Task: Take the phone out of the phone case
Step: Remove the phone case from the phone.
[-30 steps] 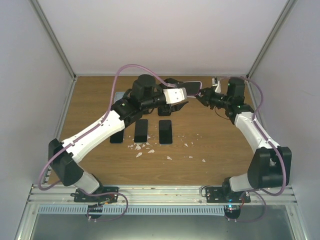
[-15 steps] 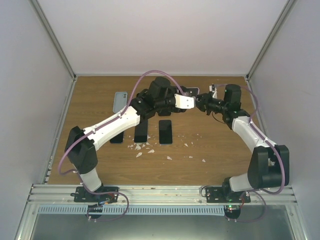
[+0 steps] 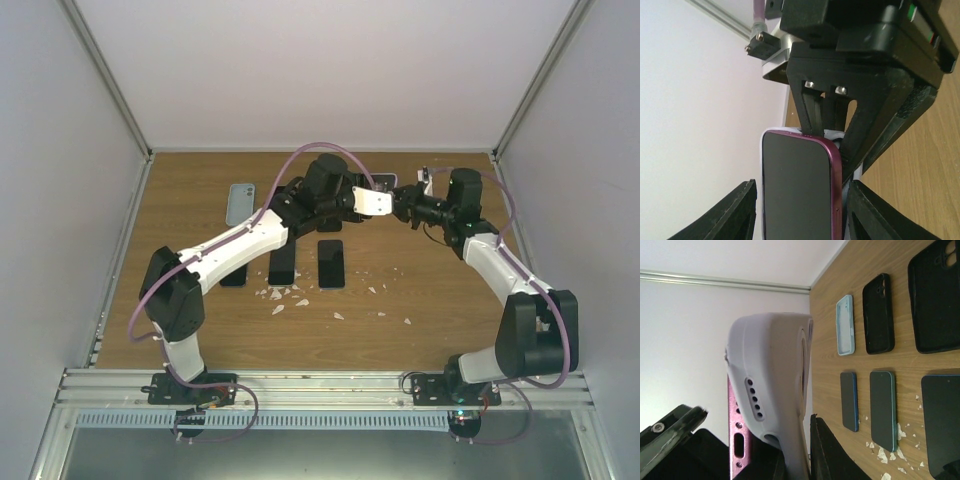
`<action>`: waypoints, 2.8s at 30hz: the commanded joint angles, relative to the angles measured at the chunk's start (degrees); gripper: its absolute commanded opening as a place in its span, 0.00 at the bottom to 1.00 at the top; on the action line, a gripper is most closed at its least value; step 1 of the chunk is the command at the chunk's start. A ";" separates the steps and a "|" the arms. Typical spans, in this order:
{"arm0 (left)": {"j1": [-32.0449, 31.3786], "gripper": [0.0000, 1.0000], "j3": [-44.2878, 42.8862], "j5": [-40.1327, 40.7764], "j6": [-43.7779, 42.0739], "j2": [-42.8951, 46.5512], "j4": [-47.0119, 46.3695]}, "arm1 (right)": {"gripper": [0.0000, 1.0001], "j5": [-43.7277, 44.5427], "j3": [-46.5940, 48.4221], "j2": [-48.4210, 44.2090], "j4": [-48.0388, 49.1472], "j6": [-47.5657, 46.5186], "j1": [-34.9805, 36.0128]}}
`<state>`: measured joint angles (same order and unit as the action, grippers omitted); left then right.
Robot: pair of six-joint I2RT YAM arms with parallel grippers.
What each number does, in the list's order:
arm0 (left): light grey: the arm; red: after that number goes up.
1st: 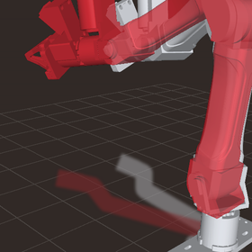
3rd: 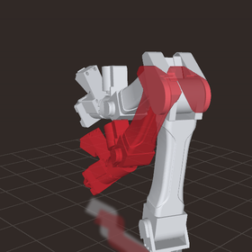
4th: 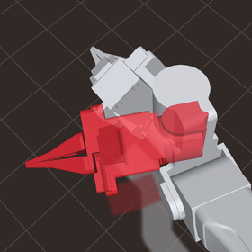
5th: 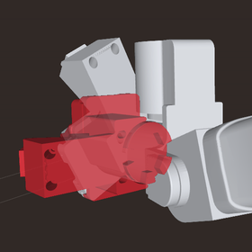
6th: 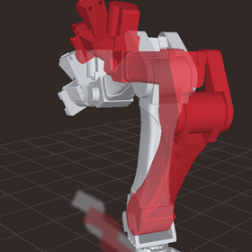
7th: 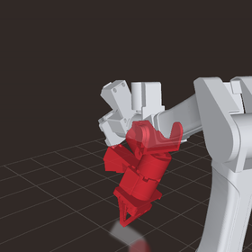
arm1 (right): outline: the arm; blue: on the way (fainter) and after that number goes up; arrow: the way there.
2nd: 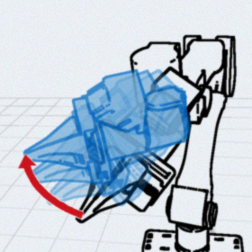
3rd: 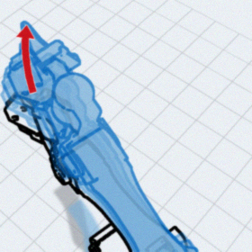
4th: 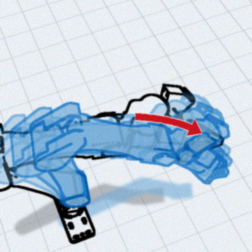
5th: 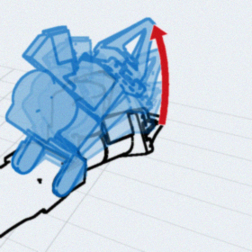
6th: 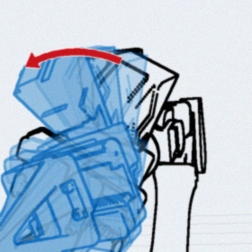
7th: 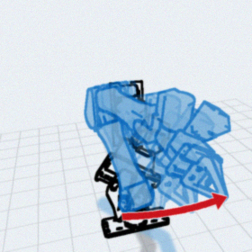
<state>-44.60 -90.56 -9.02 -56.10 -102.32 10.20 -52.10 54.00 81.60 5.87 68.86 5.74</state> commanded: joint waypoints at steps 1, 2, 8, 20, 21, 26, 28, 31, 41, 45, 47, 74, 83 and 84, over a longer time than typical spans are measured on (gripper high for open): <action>-0.47 0.50 -1.76 2.53 -1.66 -1.46 -1.57 | 0.00 -2.32 -0.62 -2.12 5.09 1.50 0.37; -0.41 0.50 -1.91 3.16 -2.02 -1.78 -1.58 | 0.00 -2.39 -0.76 -2.16 5.19 1.61 0.35; -1.10 0.50 -3.37 8.08 -4.05 -3.64 -1.32 | 0.01 -2.66 -1.17 -2.55 5.64 1.94 0.61; -4.63 0.40 -2.27 20.78 -9.54 -6.20 -4.95 | 0.01 -2.96 -0.71 -2.14 6.70 2.69 1.29; -4.81 0.38 -2.45 21.47 -9.52 -6.37 -4.95 | 0.01 -2.97 -0.71 -2.12 6.70 2.68 1.29; -5.48 0.32 -2.90 24.84 -8.55 -7.47 -6.10 | 0.00 -3.15 -0.17 -1.89 6.70 2.52 1.39; -5.71 0.31 -3.15 26.55 -7.42 -7.94 -6.94 | 0.00 -3.14 0.00 -1.85 6.70 2.51 1.46; -5.94 0.30 -3.83 28.25 -4.76 -8.47 -7.32 | 0.01 -3.08 -0.02 -1.97 6.74 2.41 1.54; -4.85 0.35 -2.48 28.02 1.00 -7.48 -10.02 | 0.01 -4.05 0.66 -2.34 8.84 2.62 2.48; -4.63 0.33 -2.60 27.40 1.45 -7.80 -10.04 | 0.00 -4.31 1.25 -2.38 9.28 2.09 3.10; -4.47 0.31 -2.47 27.37 1.43 -7.80 -10.06 | 0.01 -4.39 1.37 -2.45 9.40 1.98 3.22; -0.67 0.00 -3.63 17.80 14.27 -4.99 -7.53 | 0.00 -3.39 2.77 -1.89 6.63 -2.24 4.10; 1.71 0.00 -6.16 14.81 19.44 -5.87 -5.10 | 0.01 -3.61 3.34 -2.52 6.61 -3.15 4.18; 1.69 0.01 -6.34 14.89 19.14 -6.06 -5.06 | 0.01 -3.67 3.45 -2.58 6.53 -3.19 4.24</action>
<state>-45.87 -94.65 3.68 -41.25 -107.72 9.04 -44.60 54.57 81.54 8.12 68.05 6.81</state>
